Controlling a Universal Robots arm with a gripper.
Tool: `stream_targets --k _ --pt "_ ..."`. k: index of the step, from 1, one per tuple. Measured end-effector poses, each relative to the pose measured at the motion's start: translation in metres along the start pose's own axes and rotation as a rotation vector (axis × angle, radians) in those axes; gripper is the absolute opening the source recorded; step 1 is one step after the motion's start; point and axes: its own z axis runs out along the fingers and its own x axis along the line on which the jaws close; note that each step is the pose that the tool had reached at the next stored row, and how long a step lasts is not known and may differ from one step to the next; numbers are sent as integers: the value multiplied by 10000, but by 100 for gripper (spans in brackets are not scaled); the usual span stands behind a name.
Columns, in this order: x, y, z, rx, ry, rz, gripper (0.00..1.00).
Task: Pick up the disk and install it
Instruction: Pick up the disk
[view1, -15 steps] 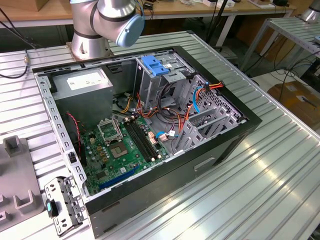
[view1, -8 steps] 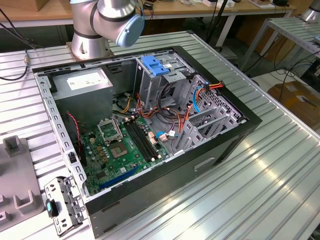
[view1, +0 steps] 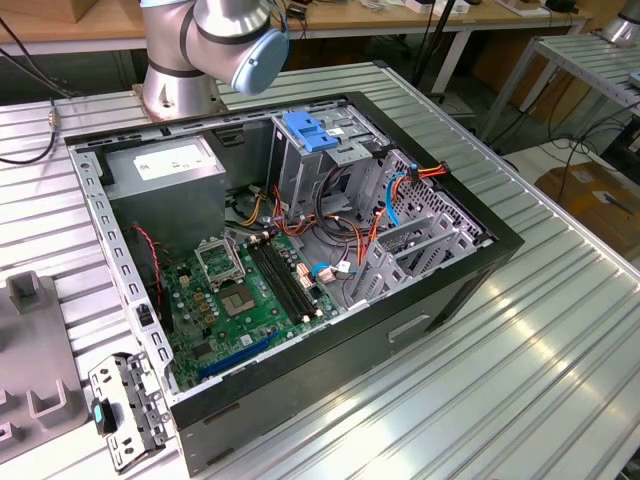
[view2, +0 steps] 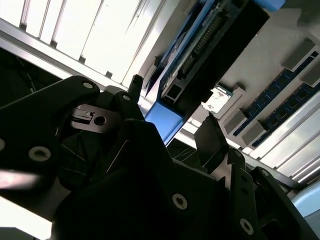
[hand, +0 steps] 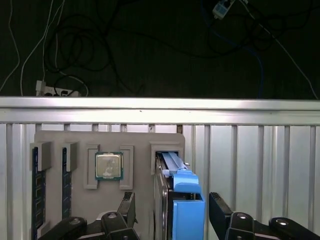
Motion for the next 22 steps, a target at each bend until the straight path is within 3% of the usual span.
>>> stream_targets --k 5,7,13,14,15,17,18,22 --pt "-40 0 81 -49 2 18 69" --pt "-70 1 90 -45 -1 23 69" --pt "-60 5 92 -47 0 23 69" --pt "-60 5 93 -48 0 22 68" --pt "-59 6 93 -48 1 21 61" --pt "-59 6 96 -47 0 21 59" --pt "-59 25 100 -25 0 13 52" --pt "-59 26 103 -25 0 12 52"
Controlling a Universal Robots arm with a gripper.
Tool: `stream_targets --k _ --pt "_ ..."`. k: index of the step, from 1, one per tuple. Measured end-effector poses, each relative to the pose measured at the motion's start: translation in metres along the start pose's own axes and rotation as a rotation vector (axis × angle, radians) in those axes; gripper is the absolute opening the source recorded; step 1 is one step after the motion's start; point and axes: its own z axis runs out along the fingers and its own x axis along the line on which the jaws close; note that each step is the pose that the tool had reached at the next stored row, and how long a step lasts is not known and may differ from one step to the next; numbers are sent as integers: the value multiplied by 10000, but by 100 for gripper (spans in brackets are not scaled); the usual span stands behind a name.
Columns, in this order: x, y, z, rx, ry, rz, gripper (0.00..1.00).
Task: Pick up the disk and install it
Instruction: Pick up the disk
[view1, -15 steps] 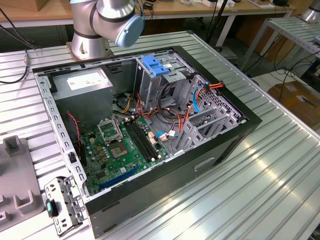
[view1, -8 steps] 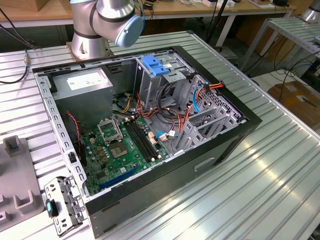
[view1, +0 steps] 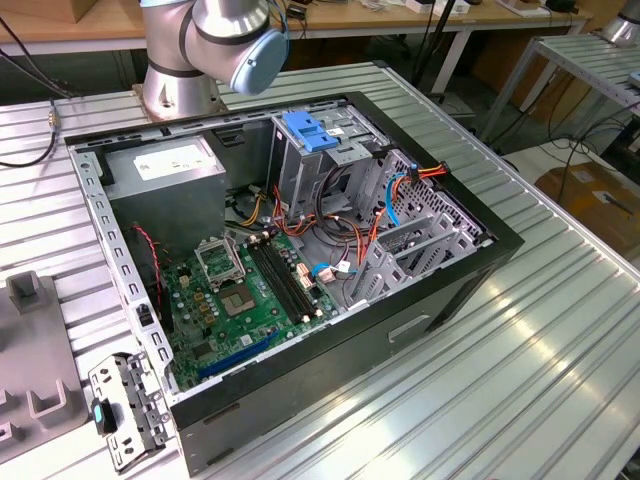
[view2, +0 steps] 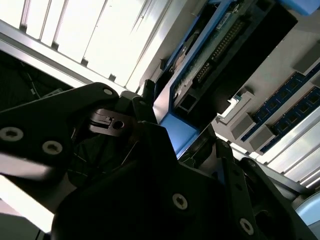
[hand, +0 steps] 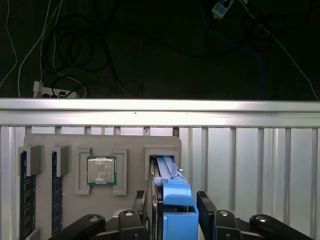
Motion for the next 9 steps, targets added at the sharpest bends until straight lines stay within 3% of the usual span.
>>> stream_targets --k 5,6,9 --pt "0 0 0 1 0 -6 51" --pt "0 0 0 1 0 -8 43" --pt "0 0 1 -1 1 -14 43"
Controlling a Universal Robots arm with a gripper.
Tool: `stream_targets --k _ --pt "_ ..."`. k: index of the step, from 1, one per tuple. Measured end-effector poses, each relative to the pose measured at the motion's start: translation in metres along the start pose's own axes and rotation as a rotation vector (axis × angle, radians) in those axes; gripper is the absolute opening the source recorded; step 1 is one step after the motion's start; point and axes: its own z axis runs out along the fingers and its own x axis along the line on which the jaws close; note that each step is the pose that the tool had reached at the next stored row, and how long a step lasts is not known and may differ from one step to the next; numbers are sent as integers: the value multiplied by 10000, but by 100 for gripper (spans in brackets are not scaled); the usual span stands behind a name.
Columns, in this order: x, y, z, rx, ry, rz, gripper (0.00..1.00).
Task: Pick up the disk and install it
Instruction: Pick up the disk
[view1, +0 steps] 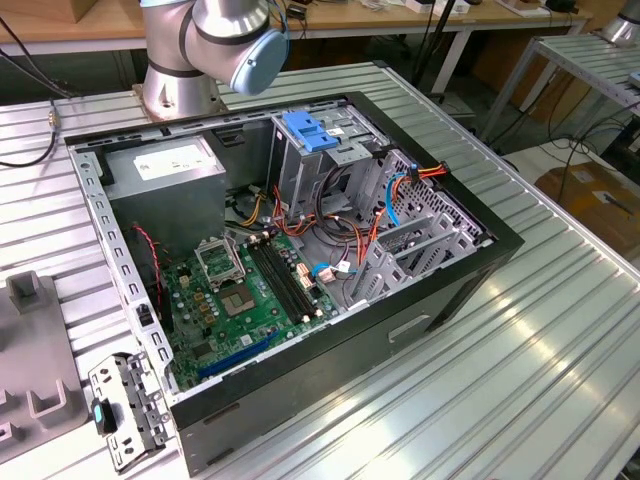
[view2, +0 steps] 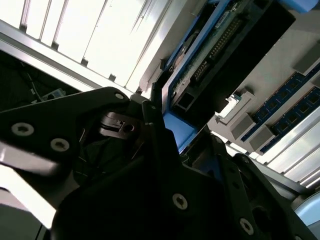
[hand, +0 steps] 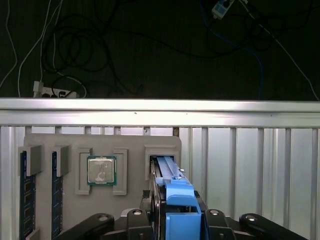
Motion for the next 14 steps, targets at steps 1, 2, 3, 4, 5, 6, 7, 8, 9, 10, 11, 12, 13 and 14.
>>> stream_targets --k 1,2,3,4,5,6,7,8,9,10,11,12,13,14 --pt "0 0 0 0 0 -2 42" --pt "0 0 1 0 0 -4 42" --pt "0 0 2 0 0 -7 37" --pt "0 0 2 0 1 -9 37" --pt "0 0 3 1 1 -10 37" --pt "0 0 3 0 1 -9 37" --pt "0 0 4 1 1 -10 37" --pt "0 0 4 1 1 -10 37" --pt "0 0 4 0 1 -9 37" --pt "0 0 4 0 1 -10 37" --pt "0 0 4 0 1 -8 37" --pt "0 0 4 1 1 1 37" --pt "0 0 4 0 1 15 37" --pt "0 0 4 1 1 29 37"
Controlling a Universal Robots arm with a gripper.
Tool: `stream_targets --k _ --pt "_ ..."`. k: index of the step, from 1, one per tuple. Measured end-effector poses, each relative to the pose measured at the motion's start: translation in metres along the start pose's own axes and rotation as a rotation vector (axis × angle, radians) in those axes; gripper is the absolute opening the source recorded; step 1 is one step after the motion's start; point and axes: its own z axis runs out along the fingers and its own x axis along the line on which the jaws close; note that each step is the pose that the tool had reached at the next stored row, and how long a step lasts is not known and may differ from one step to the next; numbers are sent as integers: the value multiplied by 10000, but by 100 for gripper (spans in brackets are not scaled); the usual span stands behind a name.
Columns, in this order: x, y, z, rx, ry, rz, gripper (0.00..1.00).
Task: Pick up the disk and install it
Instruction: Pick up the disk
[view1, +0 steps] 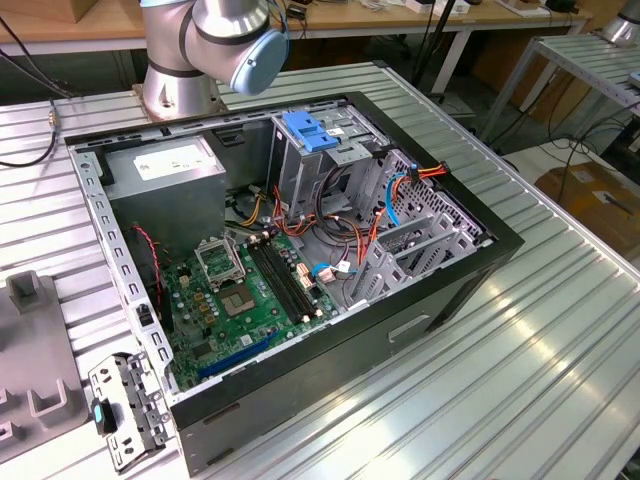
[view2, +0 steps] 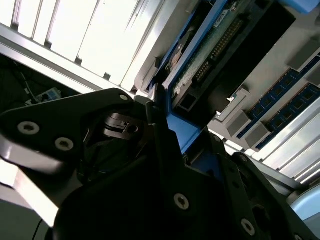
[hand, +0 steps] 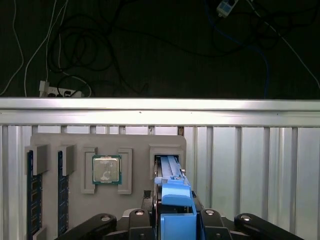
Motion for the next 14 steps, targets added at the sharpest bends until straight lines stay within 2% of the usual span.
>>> stream_targets --k 3,8,14 --pt "0 0 0 3 1 139 37" --pt "-1 0 0 4 0 155 37" --pt "-1 0 -38 6 7 154 37"
